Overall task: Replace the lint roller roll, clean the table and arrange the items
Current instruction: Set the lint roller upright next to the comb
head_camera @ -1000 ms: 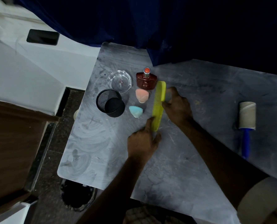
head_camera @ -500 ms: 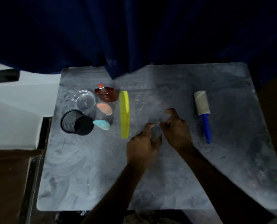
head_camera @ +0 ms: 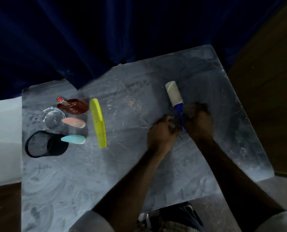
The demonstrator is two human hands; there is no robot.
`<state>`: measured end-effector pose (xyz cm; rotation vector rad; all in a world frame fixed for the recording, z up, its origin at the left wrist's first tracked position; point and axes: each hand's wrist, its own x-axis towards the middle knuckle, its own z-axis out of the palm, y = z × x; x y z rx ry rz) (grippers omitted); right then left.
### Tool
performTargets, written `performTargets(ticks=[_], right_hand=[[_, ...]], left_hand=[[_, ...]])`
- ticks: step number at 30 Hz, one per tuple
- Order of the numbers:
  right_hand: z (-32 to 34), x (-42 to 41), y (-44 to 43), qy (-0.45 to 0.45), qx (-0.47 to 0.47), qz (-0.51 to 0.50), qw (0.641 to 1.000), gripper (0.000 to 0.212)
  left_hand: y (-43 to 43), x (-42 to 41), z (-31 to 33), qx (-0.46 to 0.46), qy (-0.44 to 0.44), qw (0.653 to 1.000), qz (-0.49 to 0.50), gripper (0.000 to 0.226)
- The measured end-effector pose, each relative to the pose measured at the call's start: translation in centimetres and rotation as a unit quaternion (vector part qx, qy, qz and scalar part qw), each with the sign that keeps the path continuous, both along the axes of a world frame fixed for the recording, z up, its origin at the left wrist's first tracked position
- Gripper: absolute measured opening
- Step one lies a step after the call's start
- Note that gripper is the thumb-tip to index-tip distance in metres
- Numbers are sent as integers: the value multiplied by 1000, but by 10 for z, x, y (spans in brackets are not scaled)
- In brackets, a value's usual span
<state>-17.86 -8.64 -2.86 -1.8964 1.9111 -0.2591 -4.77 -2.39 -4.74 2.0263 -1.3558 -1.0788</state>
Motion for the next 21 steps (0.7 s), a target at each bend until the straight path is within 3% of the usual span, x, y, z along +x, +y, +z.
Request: performTargets(ticks=[2, 8, 16, 21], right_hand=[[-7, -5, -7, 15, 13, 23, 1000, 32], [-18, -2, -8, -108, 52, 1, 993, 17], [-21, 58, 24, -260, 96, 14, 961, 7], [-24, 127, 54, -268, 117, 81, 953, 8]], left_hand=[[-11, -7, -2, 10, 22, 1000, -1, 42], [-19, -13, -5, 3, 25, 1000, 12, 28], [41, 37, -5, -63, 85, 986, 131, 44], [97, 93, -8, -115, 72, 968, 213, 54]])
